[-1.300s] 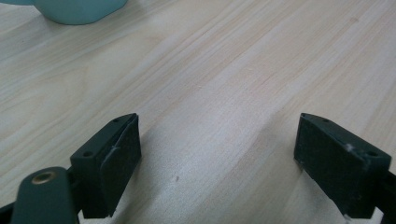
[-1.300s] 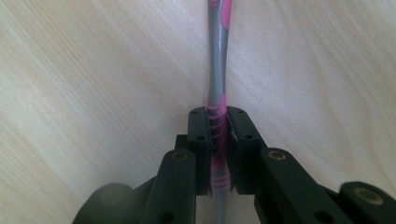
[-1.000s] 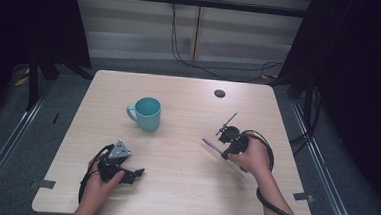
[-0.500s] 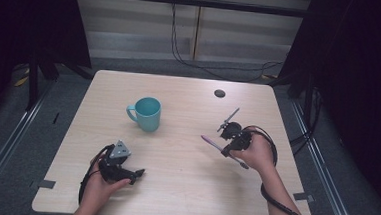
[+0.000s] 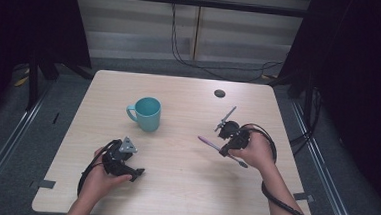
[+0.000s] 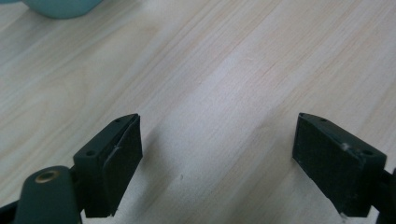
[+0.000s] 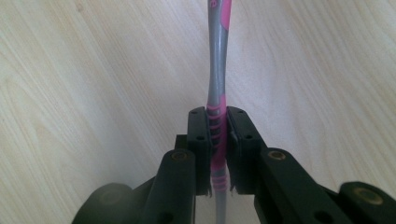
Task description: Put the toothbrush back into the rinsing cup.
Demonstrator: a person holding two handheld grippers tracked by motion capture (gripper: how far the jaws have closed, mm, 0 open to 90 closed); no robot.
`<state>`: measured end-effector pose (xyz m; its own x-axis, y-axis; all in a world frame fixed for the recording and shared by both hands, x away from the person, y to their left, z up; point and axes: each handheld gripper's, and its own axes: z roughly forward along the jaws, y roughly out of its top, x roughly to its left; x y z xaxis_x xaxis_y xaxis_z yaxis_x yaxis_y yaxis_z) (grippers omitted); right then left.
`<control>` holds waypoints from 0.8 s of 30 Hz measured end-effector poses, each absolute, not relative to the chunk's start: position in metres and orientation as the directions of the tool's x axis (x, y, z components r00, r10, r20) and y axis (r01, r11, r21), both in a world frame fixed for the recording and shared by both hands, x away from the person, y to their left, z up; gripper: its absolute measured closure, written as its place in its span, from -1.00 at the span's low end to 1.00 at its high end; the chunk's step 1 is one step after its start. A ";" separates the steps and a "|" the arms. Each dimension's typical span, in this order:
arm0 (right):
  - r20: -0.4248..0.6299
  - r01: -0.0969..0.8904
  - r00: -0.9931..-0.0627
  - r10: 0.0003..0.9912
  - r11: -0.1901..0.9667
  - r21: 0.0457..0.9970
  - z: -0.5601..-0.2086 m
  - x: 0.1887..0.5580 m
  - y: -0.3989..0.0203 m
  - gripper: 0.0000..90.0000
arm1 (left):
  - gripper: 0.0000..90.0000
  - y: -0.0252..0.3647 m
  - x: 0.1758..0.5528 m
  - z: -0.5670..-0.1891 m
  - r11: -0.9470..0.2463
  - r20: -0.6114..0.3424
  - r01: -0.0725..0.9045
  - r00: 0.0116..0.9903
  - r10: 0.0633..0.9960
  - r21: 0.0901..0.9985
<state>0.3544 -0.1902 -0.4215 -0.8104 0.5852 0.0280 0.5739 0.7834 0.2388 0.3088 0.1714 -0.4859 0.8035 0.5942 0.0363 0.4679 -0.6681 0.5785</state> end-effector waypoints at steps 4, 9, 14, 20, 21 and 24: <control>0.027 0.567 -0.816 0.578 0.791 0.230 -0.419 0.353 -0.184 0.80 | -0.57 0.160 0.311 -0.479 -0.701 0.047 0.445 0.826 0.561 0.557; 0.029 0.556 -0.825 0.565 0.801 0.222 -0.418 0.352 -0.177 0.80 | -0.57 0.146 0.315 -0.471 -0.752 0.069 0.401 0.859 0.507 0.523; 0.026 0.541 -0.835 0.549 0.813 0.213 -0.419 0.354 -0.173 0.80 | -0.57 0.138 0.318 -0.463 -0.762 0.078 0.375 0.872 0.483 0.529; 0.020 0.528 -0.844 0.536 0.824 0.204 -0.416 0.353 -0.168 0.80 | -0.56 0.130 0.321 -0.454 -0.787 0.110 0.335 0.886 0.450 0.518; 0.019 0.526 -0.845 0.535 0.825 0.207 -0.415 0.353 -0.167 0.80 | -0.56 0.129 0.322 -0.453 -0.789 0.113 0.334 0.887 0.449 0.515; 0.028 0.524 -0.847 0.531 0.824 0.217 -0.413 0.352 -0.165 0.80 | -0.56 0.126 0.323 -0.450 -0.795 0.117 0.320 0.893 0.435 0.515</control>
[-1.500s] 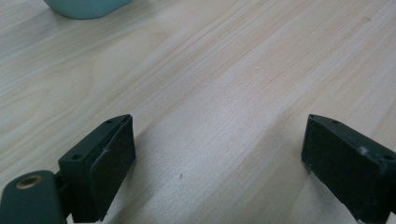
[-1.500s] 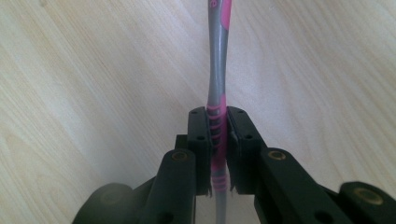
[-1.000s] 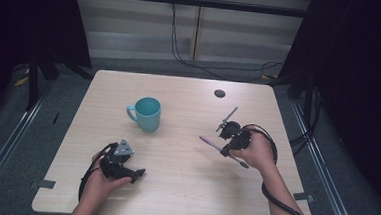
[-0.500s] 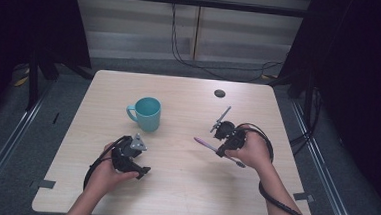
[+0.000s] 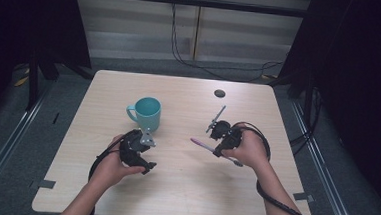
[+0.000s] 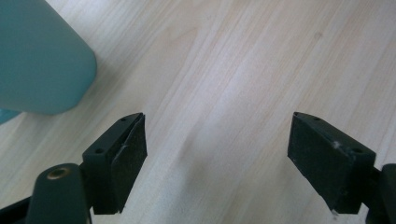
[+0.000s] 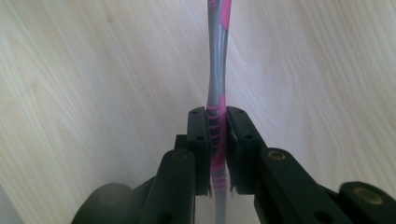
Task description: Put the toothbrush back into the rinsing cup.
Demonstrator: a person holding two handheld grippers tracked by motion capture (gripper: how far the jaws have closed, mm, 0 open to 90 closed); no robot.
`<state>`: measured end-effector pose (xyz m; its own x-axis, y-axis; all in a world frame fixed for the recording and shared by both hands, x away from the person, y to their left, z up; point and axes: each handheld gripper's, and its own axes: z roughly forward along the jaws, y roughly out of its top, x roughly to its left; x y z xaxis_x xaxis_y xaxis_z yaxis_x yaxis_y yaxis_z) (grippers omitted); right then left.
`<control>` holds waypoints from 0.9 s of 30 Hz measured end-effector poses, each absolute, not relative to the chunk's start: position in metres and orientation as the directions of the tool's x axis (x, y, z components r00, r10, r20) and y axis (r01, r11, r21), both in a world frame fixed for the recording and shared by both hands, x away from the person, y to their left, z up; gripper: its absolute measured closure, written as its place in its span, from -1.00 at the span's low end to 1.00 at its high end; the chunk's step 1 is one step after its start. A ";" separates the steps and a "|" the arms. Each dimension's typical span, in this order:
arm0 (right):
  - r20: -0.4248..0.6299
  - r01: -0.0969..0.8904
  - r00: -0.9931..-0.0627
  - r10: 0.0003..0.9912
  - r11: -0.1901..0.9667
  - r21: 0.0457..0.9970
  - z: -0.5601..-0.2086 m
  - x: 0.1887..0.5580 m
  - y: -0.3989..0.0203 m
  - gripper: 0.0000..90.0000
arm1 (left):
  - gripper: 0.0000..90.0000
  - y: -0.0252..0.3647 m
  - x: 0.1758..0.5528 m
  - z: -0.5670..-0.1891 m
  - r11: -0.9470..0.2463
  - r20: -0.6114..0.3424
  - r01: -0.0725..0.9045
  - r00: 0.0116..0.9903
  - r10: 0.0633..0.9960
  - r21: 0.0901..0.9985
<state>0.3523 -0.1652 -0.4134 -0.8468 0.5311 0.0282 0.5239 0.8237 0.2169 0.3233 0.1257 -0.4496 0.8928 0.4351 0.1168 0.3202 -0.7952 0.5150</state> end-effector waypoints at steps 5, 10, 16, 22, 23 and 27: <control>0.027 0.516 -0.852 0.523 0.830 0.213 -0.414 0.352 -0.162 0.80 | -0.55 0.119 0.324 -0.445 -0.817 0.136 0.296 0.902 0.410 0.495; 0.026 0.508 -0.857 0.515 0.835 0.210 -0.414 0.353 -0.158 0.80 | -0.54 0.109 0.326 -0.444 -0.844 0.154 0.271 0.913 0.378 0.463; 0.027 0.491 -0.868 0.496 0.848 0.200 -0.415 0.352 -0.154 0.80 | -0.52 0.098 0.328 -0.442 -0.873 0.166 0.231 0.930 0.327 0.429; 0.038 0.488 -0.871 0.491 0.850 0.197 -0.415 0.352 -0.154 0.80 | -0.51 0.091 0.328 -0.436 -0.885 0.180 0.200 0.938 0.297 0.420; 0.040 0.481 -0.875 0.483 0.854 0.200 -0.415 0.352 -0.154 0.80 | -0.50 0.090 0.328 -0.435 -0.885 0.184 0.196 0.937 0.295 0.422; 0.046 0.479 -0.876 0.480 0.854 0.204 -0.416 0.352 -0.152 0.79 | -0.47 0.085 0.327 -0.431 -0.889 0.202 0.168 0.940 0.274 0.426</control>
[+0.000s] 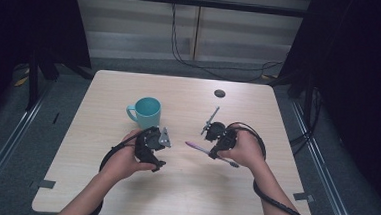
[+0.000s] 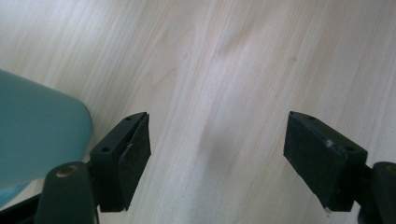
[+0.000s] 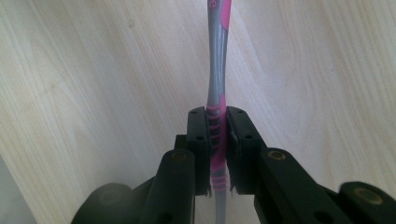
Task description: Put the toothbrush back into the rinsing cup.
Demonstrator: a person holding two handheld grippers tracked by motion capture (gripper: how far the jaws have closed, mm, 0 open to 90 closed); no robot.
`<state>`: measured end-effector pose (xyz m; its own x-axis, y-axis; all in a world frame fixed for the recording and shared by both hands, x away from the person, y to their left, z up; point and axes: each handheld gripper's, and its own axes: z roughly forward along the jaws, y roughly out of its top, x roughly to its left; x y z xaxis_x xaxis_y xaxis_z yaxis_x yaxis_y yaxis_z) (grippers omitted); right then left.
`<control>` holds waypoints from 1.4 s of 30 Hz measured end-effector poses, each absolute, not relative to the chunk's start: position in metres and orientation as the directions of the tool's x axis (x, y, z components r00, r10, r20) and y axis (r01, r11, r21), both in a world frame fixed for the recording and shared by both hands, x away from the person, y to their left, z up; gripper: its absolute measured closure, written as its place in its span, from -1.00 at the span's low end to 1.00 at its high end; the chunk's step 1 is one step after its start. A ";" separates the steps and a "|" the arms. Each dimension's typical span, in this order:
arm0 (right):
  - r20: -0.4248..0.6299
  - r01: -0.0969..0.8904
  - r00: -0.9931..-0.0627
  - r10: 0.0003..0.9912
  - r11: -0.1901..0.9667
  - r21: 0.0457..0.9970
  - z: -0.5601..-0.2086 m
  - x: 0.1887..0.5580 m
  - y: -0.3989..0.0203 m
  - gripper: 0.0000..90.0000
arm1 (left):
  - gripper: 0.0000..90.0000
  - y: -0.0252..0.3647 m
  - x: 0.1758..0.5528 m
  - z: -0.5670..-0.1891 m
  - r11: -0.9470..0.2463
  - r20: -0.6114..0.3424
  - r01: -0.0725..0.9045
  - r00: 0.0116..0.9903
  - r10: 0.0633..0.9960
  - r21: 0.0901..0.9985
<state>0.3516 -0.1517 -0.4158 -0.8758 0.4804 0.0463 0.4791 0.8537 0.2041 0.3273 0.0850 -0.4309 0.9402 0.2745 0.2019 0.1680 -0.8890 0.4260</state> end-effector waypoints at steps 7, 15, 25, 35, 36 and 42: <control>0.057 0.479 -0.876 0.479 0.851 0.217 -0.415 0.350 -0.149 0.79 | -0.43 0.074 0.327 -0.425 -0.889 0.238 0.112 0.942 0.238 0.444; 0.068 0.462 -0.886 0.459 0.858 0.224 -0.414 0.348 -0.145 0.79 | -0.43 0.066 0.328 -0.421 -0.886 0.225 0.096 0.950 0.218 0.454; 0.082 0.455 -0.890 0.448 0.865 0.210 -0.417 0.347 -0.138 0.79 | -0.37 0.058 0.329 -0.422 -0.889 0.230 0.069 0.954 0.191 0.452; 0.105 0.446 -0.895 0.433 0.863 0.239 -0.418 0.348 -0.140 0.79 | -0.31 0.049 0.328 -0.423 -0.897 0.258 0.028 0.953 0.157 0.441; 0.109 0.449 -0.894 0.435 0.861 0.239 -0.417 0.348 -0.139 0.79 | -0.30 0.048 0.329 -0.422 -0.897 0.263 0.022 0.953 0.153 0.442; 0.102 0.435 -0.900 0.423 0.868 0.239 -0.413 0.347 -0.136 0.79 | -0.30 0.042 0.330 -0.424 -0.898 0.264 0.013 0.954 0.143 0.439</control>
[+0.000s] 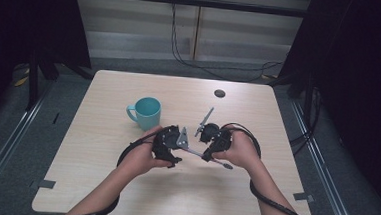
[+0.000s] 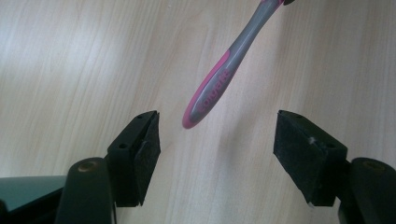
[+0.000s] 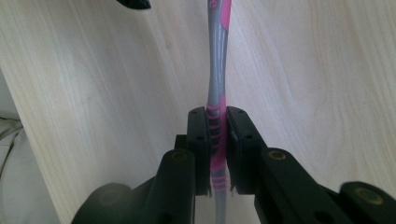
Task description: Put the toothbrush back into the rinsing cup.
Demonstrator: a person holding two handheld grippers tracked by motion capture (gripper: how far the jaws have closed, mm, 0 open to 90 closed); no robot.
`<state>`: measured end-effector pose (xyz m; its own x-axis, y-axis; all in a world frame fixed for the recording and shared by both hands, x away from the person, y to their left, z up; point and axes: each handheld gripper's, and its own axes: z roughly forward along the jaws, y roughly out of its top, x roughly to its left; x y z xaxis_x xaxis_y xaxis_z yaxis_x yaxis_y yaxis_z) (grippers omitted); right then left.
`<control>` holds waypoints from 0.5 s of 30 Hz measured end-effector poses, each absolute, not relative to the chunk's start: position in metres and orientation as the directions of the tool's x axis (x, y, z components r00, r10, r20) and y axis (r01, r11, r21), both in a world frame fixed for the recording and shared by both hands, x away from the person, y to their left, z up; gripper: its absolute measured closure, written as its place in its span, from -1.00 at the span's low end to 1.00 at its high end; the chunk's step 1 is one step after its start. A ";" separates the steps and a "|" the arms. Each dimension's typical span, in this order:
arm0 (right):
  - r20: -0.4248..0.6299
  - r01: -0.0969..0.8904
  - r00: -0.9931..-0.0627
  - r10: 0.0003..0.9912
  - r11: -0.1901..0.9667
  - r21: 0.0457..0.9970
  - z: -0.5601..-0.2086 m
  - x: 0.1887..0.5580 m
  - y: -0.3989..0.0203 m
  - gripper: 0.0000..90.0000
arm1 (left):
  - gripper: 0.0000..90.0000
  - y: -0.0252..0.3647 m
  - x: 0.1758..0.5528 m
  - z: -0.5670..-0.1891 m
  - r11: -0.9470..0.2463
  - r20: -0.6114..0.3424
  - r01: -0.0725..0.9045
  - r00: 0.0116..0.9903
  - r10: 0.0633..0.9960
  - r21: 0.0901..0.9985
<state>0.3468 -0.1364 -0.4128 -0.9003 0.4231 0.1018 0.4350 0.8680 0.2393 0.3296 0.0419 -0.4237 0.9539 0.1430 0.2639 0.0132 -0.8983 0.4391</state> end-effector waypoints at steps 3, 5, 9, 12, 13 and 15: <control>0.105 0.430 -0.903 0.417 0.870 0.241 -0.413 0.347 -0.136 0.79 | -0.29 0.040 0.330 -0.425 -0.901 0.271 0.004 0.953 0.134 0.434; 0.110 0.435 -0.900 0.421 0.867 0.243 -0.412 0.347 -0.136 0.79 | -0.29 0.039 0.329 -0.426 -0.904 0.274 0.002 0.953 0.131 0.427; 0.122 0.430 -0.903 0.412 0.870 0.240 -0.411 0.346 -0.134 0.79 | -0.25 0.038 0.330 -0.429 -0.911 0.288 -0.013 0.951 0.117 0.412; 0.126 0.428 -0.904 0.409 0.866 0.258 -0.410 0.346 -0.133 0.79 | -0.17 0.038 0.329 -0.430 -0.911 0.286 -0.017 0.952 0.111 0.411; 0.128 0.431 -0.902 0.411 0.864 0.261 -0.409 0.347 -0.133 0.79 | -0.14 0.037 0.329 -0.431 -0.915 0.289 -0.031 0.953 0.094 0.401; 0.125 0.427 -0.904 0.409 0.864 0.267 -0.409 0.347 -0.133 0.79 | -0.06 0.036 0.328 -0.431 -0.918 0.294 -0.037 0.952 0.088 0.395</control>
